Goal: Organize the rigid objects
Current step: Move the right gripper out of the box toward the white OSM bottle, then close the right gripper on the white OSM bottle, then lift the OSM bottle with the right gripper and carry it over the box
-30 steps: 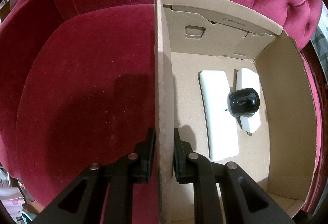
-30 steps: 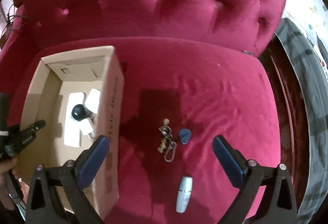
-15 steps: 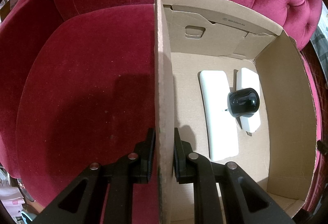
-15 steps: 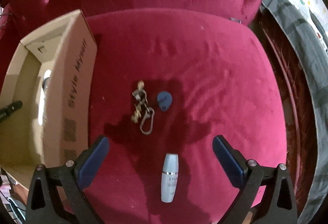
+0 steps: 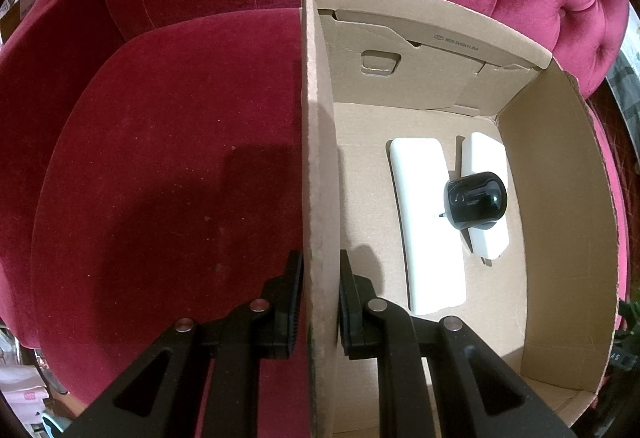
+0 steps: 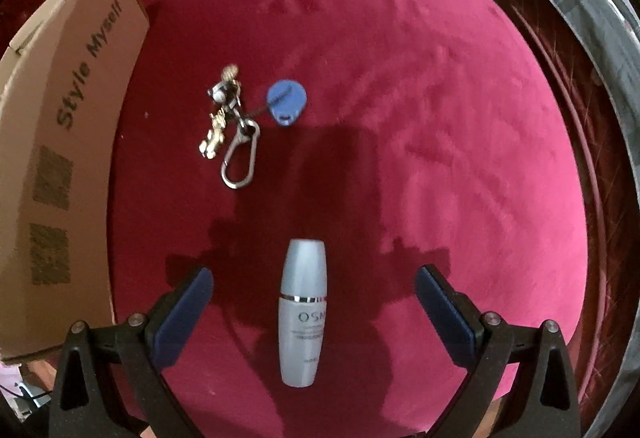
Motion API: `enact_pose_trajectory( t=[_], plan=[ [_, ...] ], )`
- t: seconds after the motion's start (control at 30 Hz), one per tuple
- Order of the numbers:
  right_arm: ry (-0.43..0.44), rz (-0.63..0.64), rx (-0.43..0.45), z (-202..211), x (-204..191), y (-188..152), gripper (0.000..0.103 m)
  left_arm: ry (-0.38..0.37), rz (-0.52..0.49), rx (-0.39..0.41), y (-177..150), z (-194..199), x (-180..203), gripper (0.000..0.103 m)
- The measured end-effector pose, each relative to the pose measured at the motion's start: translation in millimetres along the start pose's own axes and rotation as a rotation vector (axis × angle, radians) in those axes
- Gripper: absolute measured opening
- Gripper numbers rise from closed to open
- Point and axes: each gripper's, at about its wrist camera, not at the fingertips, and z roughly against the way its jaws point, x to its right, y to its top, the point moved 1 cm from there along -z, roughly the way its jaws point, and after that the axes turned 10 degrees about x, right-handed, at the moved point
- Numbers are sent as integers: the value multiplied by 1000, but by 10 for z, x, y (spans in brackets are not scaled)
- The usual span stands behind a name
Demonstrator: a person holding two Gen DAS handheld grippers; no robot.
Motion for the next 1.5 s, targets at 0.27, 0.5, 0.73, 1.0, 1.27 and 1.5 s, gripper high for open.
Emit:
enact_pose_trajectory(
  t=[0.27,0.5,0.73,1.0,1.27,1.5],
  plan=[
    [3,10,-41,-188,65,-224,103,0,0,0,4,-2,4,17],
    [32,-10,-44,-212,185,-271,82,1,-2,1,1,-2,4,17],
    [67,-20,-48,-163,220,-284,31,2,-2,1,-4,-6,2,17],
    [41,11,-39,-158,179,-328,27,5,-2,2,-10,-11,4,17],
    [33,22,-27,-42,-6,-242,27,5,-2,3,-11,-10,-9,17],
    [27,31,-29,94,-93,-230,27,7,-4,3,-15,-7,-1,17]
  ],
)
